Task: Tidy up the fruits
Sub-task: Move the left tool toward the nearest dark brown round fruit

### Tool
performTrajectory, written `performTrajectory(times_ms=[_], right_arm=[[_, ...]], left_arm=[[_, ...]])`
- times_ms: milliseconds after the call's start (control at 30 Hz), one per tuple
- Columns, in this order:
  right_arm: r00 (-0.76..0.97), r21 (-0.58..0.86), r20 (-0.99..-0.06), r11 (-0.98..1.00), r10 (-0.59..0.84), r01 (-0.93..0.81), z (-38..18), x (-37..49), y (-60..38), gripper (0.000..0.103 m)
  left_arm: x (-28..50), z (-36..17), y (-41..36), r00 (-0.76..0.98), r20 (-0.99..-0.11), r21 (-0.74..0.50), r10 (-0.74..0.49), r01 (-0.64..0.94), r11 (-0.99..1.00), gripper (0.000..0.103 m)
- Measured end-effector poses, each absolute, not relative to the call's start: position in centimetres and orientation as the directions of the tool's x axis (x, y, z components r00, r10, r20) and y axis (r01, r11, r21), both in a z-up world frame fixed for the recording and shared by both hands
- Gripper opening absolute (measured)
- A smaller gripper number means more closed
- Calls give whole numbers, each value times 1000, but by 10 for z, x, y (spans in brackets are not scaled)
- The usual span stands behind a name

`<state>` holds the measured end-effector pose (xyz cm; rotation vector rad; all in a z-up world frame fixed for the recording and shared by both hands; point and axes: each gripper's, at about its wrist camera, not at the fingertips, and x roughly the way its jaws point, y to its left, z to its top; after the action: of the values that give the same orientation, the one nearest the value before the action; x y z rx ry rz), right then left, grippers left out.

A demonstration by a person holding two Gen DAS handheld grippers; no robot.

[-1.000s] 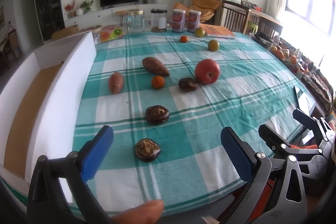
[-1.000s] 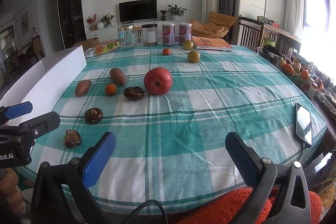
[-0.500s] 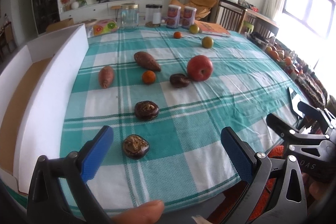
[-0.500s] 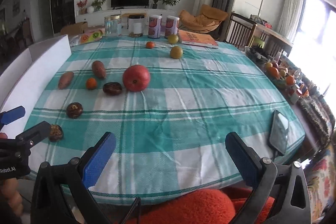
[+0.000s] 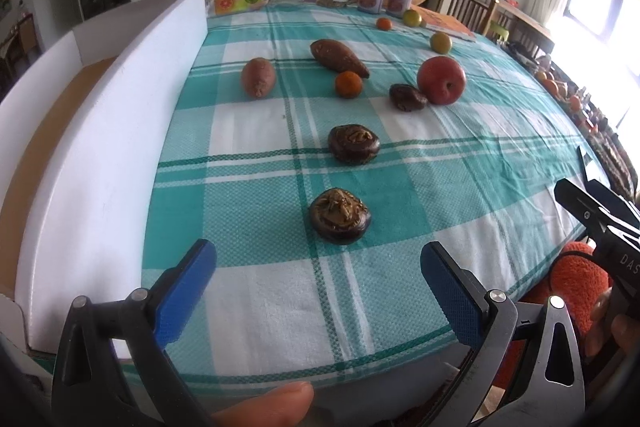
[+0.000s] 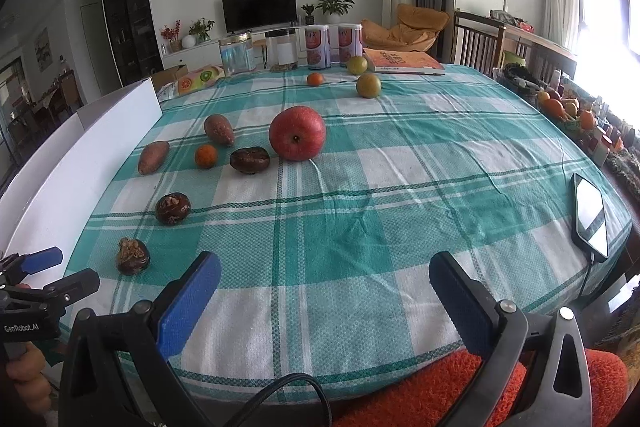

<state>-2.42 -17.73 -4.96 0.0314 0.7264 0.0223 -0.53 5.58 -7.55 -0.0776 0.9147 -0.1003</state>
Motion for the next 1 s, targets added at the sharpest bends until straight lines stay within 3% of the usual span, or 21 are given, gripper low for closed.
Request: performTrajectory(times_ms=[500,767,933,1000], right_arm=[[754,47,-656,999,41,-13,-50,-28,-181,103],[755,15,-656,1000,28,-25,-52,-28,-176,103],[751,8,-660,1000,25,-26,-53,-28,-174,103],[751,8,-660,1000,25,-26,-53,-28,-174,103]], left_arm=[[7,-79,24,598,-802,44,-5,67,997,102],[12,-88,23,569,-822,44,-2,66,997,102],[25,-98,32,555,-824,-87,-114,76,993,102],[32,-105,33,557,-824,-78,-104,70,994,102]])
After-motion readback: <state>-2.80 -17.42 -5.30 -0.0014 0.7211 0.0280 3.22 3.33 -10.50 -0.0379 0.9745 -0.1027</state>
